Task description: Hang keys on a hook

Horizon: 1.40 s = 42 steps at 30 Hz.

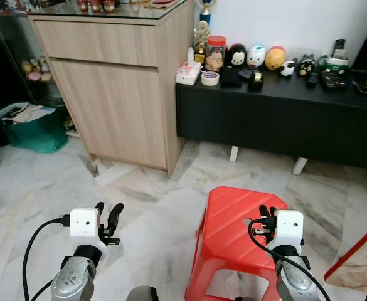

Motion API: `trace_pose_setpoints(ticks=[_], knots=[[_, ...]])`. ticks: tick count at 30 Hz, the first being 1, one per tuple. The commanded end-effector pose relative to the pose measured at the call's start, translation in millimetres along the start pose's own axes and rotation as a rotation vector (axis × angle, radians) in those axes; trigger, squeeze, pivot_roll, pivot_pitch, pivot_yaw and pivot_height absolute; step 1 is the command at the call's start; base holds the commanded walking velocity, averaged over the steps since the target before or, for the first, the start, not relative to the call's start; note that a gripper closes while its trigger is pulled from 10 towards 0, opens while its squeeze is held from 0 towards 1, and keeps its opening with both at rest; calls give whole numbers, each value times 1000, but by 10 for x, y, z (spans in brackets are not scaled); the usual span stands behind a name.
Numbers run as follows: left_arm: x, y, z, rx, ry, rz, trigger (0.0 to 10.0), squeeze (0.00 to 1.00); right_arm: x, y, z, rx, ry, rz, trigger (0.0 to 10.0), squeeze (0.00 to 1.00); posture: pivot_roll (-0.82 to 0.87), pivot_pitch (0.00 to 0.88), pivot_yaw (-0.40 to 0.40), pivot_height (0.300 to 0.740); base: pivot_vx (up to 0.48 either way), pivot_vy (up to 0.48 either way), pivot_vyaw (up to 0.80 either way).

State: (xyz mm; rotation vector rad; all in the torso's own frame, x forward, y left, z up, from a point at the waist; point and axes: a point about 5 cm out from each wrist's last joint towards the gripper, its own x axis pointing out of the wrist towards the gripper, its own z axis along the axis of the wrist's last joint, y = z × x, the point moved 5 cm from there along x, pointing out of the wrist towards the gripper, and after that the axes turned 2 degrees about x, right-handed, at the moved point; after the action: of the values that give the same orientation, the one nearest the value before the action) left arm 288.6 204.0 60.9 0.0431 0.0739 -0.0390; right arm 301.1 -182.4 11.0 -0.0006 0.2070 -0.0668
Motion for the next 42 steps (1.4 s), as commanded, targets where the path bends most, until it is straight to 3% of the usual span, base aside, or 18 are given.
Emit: trace_pose_setpoints(ticks=[1,21,42], knots=[[8,-11,26,-10,-7,-5,10000,0,0,-24,-23,13,11,-10,10000,0,14,0,-10,632,244,0,0],[18,-38,56,-10,-15,-14,10000,0,-2,5,-13,13,1,-2,10000,0,16,0,-9,632,279,0,0],[17,-72,53,-14,-17,-28,10000,0,21,-26,-58,9,25,-23,10000,0,15,0,-7,632,0,0,0]])
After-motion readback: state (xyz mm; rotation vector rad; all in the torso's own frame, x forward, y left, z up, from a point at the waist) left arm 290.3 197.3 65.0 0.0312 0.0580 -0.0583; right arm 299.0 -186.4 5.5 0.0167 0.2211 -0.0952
